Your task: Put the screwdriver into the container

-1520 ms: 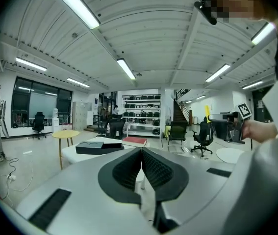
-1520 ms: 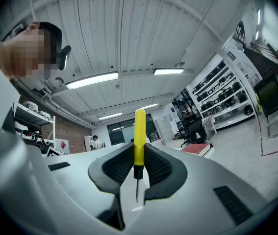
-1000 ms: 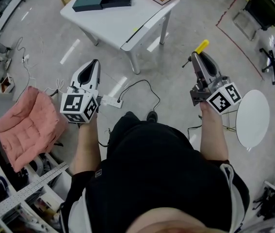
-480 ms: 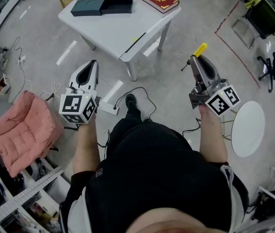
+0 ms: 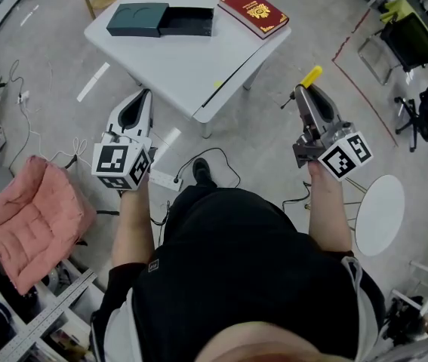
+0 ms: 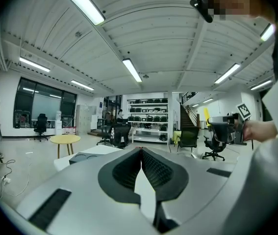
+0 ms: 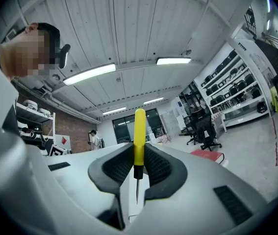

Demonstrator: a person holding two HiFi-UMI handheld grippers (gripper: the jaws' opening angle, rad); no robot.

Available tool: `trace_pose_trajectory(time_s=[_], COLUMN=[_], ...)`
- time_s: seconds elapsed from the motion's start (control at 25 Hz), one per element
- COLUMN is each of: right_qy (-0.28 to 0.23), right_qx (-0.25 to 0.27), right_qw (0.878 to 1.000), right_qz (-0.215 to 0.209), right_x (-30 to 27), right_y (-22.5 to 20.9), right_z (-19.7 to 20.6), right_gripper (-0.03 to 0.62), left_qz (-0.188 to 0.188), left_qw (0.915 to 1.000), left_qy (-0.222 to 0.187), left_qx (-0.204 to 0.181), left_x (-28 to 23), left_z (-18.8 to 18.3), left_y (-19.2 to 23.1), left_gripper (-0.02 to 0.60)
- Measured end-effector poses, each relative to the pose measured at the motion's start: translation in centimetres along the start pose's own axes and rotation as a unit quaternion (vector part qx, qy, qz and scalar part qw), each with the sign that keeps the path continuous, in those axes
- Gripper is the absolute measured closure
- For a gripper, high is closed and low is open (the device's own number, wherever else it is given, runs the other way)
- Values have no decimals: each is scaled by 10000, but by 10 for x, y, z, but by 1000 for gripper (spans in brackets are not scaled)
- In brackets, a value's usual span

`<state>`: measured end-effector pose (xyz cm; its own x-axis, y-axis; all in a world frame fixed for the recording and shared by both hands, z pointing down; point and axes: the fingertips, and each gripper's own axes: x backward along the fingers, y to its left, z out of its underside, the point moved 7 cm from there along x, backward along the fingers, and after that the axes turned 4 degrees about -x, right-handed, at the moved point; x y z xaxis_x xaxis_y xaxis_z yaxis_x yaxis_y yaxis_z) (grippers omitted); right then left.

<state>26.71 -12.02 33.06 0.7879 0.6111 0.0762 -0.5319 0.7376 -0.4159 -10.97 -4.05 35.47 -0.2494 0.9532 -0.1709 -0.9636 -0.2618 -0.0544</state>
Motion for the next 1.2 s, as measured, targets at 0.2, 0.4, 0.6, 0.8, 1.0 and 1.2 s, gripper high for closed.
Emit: trace_pose_trajectory(time_s=[0.2, 0.4, 0.6, 0.8, 1.0, 1.2], right_qy=[123, 187, 217, 255, 334, 516], right_qx=[129, 246, 292, 252, 156, 158], right_qw=[9998, 9995, 9992, 9992, 9990, 9976], right_qz=[-28, -98, -151, -150, -234, -439], right_x=[-58, -112, -139, -157, -180, -218], right_y=[-4, -2, 1, -9, -33, -66], right_z=[-5, -7, -6, -6, -4, -5], right_gripper=[516, 516, 516, 516, 516, 516], left_qz=[16, -3, -35, -20, -63, -277], left_qw=[9999, 9999, 9998, 9998, 9998, 9994], left_qy=[-89, -103, -122, -53, 39, 86], left_qx=[44, 93, 145, 186, 194, 206], left_x=[-26, -40, -45, -57, -78, -107], left_z=[-3, -1, 0, 3, 4, 2], left_y=[44, 87, 110, 120, 126, 136], left_gripper=[565, 565, 565, 565, 565, 565])
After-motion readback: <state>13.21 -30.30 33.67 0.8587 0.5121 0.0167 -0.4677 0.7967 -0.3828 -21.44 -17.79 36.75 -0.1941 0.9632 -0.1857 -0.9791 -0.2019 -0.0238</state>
